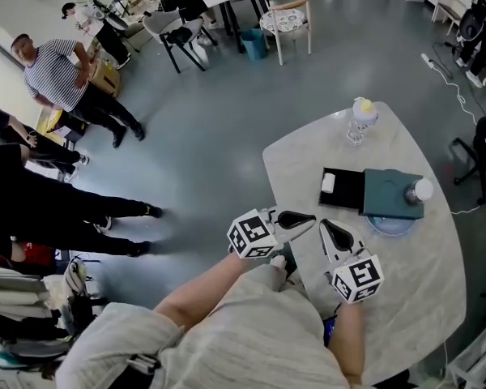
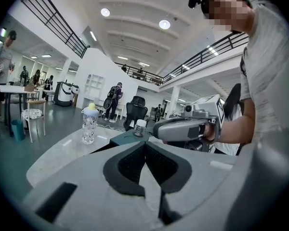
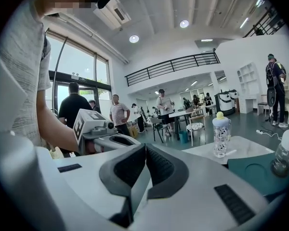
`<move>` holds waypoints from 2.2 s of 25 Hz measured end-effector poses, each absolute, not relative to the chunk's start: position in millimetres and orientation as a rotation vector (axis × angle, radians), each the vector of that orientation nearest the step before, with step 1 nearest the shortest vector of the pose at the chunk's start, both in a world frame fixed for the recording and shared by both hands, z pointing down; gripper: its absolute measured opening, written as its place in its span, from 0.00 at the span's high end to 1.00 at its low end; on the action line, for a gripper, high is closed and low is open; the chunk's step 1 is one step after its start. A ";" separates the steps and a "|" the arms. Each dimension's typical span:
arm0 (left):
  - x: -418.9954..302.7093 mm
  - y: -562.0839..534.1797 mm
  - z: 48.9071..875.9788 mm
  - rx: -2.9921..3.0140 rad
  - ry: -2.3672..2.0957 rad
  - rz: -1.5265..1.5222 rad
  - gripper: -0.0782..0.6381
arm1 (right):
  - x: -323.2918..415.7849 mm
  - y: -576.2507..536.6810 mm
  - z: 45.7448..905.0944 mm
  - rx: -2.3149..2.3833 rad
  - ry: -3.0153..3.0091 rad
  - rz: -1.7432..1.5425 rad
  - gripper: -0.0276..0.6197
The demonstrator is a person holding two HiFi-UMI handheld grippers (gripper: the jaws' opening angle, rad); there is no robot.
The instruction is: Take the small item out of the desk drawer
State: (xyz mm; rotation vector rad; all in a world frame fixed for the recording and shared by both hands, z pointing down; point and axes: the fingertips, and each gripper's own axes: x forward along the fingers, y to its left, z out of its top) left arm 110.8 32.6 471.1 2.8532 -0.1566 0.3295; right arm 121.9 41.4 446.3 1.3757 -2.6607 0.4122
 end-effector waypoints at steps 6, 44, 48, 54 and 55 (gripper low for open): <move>124.5 17.7 479.0 2.852 -0.139 0.361 0.87 | 138.9 29.6 452.3 1.405 -2.641 0.421 0.94; 129.8 -104.1 544.9 2.670 -0.017 0.222 0.87 | 138.5 -93.7 536.9 1.017 -2.207 0.295 0.91; 126.0 -105.2 550.5 2.649 -0.036 0.214 0.87 | 136.8 -99.8 552.2 0.934 -2.175 0.285 0.82; 118.0 -111.2 556.9 2.629 -0.064 0.217 0.87 | 134.9 -105.4 573.2 0.819 -2.124 0.255 0.78; 117.7 -112.0 557.8 2.627 -0.068 0.217 0.87 | 135.1 -106.1 575.7 0.805 -2.117 0.250 0.77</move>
